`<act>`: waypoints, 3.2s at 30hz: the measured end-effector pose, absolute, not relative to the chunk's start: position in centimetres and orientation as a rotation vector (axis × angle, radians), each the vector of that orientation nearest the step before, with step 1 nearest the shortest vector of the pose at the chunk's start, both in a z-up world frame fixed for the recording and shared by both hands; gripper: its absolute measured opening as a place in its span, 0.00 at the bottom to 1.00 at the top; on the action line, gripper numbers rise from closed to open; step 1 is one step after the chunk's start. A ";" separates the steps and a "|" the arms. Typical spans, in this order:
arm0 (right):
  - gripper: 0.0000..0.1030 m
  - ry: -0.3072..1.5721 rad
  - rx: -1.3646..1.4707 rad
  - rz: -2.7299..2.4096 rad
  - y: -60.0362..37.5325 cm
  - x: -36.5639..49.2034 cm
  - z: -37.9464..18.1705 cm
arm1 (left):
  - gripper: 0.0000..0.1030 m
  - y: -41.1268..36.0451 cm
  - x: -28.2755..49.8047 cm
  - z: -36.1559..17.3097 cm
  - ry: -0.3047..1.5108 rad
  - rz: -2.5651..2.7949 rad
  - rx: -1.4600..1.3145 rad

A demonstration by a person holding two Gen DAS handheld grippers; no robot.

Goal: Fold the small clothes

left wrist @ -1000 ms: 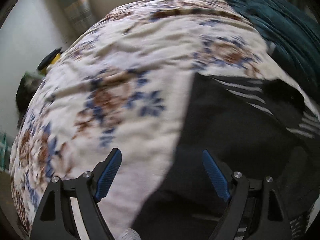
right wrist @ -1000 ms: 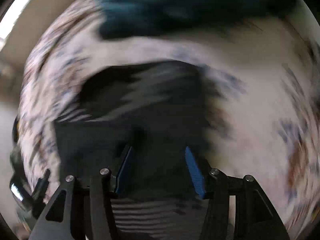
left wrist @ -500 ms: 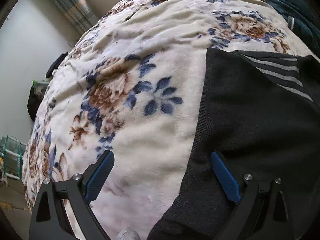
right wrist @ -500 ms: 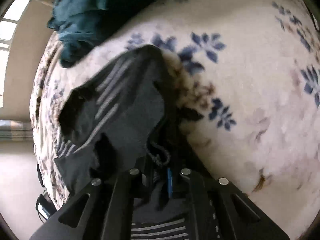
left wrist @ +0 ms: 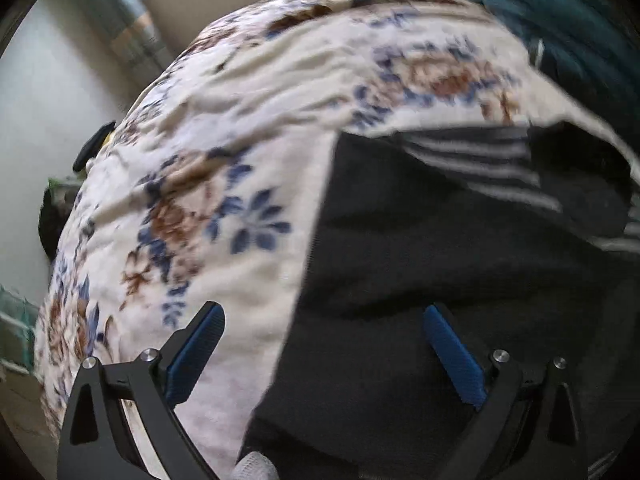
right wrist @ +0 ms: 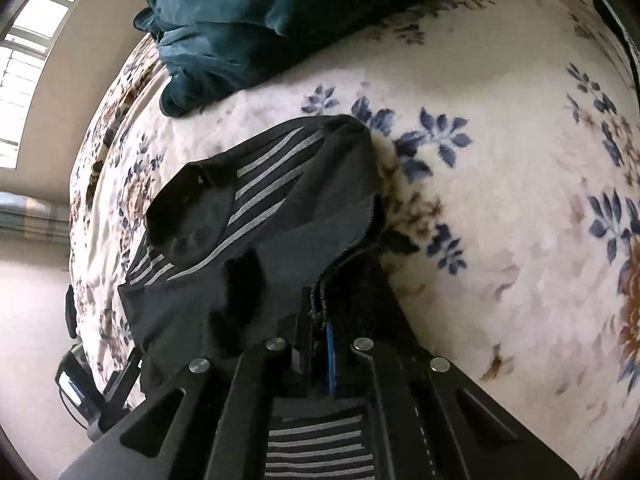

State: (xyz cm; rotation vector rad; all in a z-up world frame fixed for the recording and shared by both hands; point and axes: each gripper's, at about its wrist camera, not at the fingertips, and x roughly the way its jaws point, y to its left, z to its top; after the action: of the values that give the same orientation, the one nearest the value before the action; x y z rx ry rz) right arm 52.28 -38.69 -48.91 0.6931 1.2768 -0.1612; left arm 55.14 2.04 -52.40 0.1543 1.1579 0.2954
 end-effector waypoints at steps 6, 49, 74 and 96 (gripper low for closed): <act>0.05 1.179 0.679 -0.183 -38.4 52.2 -46.6 | 1.00 6.0 55.3 -54.1 1.146 0.392 0.109; 0.07 1.262 0.772 -0.302 -40.7 53.8 -52.0 | 1.00 2.3 55.7 -54.4 1.118 0.335 0.222; 0.43 1.179 0.564 -0.373 -36.6 48.4 -44.9 | 1.00 0.3 55.4 -52.1 1.059 0.265 0.220; 0.70 1.389 0.712 -0.016 -35.6 52.5 -52.2 | 1.00 2.8 53.3 -50.6 1.104 0.219 0.135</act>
State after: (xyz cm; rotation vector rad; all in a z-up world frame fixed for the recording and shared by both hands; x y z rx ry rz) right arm 52.52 -35.57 -52.15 0.7121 1.3888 -0.0155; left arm 53.34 2.76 -50.61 0.1355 1.1044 0.2191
